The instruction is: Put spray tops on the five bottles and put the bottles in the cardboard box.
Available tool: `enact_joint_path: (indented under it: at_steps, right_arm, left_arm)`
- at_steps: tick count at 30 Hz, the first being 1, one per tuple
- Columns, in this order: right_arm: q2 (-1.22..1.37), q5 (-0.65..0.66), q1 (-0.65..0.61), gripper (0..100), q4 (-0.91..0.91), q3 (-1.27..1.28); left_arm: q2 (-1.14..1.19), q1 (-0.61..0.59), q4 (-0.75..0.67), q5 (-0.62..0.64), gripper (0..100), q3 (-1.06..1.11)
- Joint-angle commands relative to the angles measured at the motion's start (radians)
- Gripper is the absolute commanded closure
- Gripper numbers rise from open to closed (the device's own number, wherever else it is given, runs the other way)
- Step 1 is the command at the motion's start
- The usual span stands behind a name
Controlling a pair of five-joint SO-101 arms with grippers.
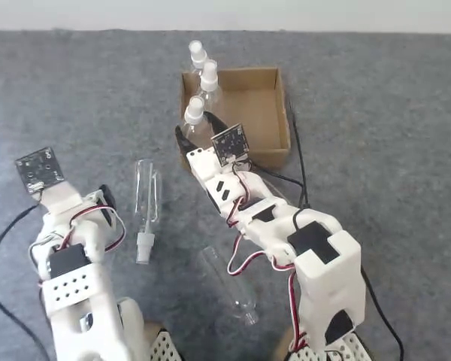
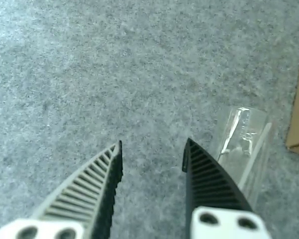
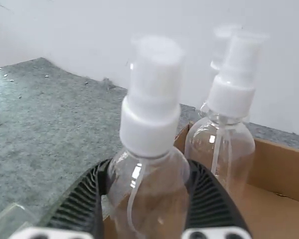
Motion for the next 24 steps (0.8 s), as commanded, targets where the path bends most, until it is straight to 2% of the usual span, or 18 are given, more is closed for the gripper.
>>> enact_joint_path:
  at_steps: [1, 17, 21, 24]
  right_arm:
    - [-0.010, 0.012, -0.024, 87.4, -0.016, -0.041]
    - [-0.019, 0.008, -0.025, 85.5, 0.048, -0.041]
    - [-0.019, 0.008, -0.025, 79.2, 0.053, -0.041]
    - [-0.019, 0.008, -0.025, 78.9, 0.053, -0.041]
  left_arm:
    - [-0.015, 0.008, -0.026, -0.008, 81, -0.005]
    - [-0.015, 0.008, -0.026, -0.008, 81, -0.005]
    - [-0.015, 0.008, -0.026, -0.008, 81, -0.005]
    - [-0.015, 0.008, -0.026, -0.008, 81, -0.005]
